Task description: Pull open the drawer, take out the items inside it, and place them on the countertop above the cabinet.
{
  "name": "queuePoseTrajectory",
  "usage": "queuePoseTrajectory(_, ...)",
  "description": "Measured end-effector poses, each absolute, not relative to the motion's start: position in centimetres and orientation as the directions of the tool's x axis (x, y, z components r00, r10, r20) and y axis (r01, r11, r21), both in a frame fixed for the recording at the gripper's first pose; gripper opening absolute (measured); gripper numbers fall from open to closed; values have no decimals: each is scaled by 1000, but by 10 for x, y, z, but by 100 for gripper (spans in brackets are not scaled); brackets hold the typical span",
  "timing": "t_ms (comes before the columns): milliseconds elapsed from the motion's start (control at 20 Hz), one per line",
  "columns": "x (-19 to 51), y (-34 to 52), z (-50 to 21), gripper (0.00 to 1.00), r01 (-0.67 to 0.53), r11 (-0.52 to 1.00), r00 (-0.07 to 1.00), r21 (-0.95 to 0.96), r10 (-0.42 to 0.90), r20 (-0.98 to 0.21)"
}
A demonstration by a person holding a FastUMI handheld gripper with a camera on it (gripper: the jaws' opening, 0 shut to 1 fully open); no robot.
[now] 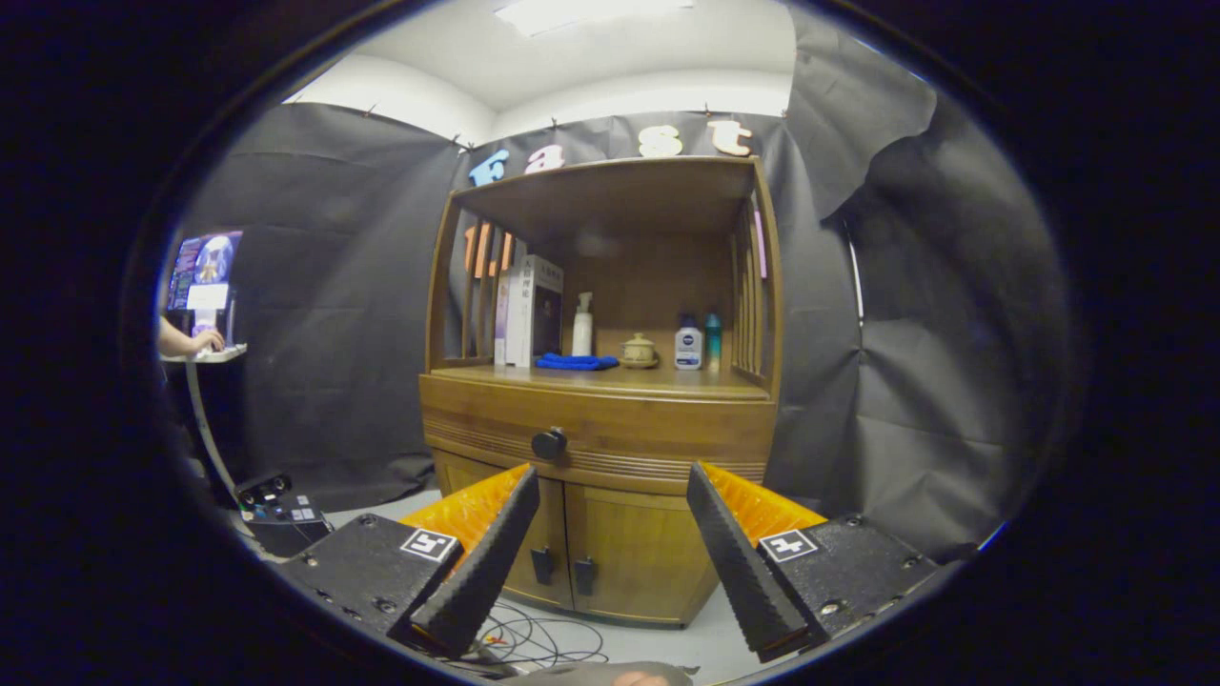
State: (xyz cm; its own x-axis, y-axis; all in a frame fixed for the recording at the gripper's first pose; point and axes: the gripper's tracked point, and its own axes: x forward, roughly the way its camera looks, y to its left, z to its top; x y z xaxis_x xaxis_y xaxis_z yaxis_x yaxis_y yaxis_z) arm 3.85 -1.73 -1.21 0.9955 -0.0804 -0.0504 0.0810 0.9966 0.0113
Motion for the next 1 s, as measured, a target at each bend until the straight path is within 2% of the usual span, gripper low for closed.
queuePoseTrajectory(750, 207, 27, -22, 100, 100, 986, 989, 131, -84, -121)
queuePoseTrajectory(1000, 241, 41, -46, 100, 111, 993, 979, 47, -101, -178)
